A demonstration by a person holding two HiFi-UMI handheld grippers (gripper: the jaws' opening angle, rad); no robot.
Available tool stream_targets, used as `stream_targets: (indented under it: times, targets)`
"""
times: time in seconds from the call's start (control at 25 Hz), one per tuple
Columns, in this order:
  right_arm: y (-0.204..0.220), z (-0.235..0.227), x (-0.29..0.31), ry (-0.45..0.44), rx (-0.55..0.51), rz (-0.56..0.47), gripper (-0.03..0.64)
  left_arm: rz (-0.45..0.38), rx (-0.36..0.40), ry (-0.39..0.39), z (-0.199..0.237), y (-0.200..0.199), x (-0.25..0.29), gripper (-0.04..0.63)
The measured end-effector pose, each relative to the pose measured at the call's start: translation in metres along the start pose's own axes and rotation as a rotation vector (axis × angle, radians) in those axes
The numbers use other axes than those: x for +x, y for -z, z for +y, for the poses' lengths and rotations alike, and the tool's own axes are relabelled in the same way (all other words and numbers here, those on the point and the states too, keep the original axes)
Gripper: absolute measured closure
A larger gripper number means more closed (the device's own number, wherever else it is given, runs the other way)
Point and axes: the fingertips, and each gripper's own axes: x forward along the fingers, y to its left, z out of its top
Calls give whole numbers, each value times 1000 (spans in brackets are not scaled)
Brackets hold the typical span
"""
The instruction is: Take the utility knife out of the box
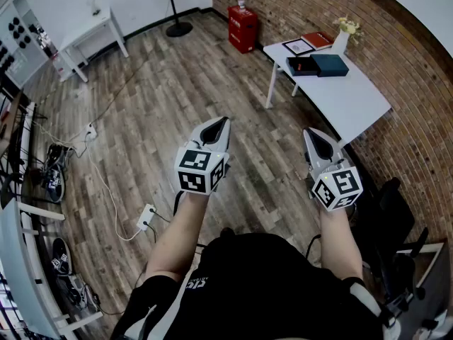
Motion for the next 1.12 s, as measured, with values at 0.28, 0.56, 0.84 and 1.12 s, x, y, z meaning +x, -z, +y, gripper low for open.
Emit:
stream_targets:
  times: [0.28,0.56,0.84,1.12]
  targets:
    - [4,-4,6,1,12,4,618,0,2,3,6,0,4,589]
    - [19,14,17,11,49,37,617,1,14,6,27,3,-12,589]
    - [42,30,29,5,102,81,617,27,-17,32,38,22,-11,589]
    - [62,4,66,11,179,90,616,75,-32,54,51,35,27,589]
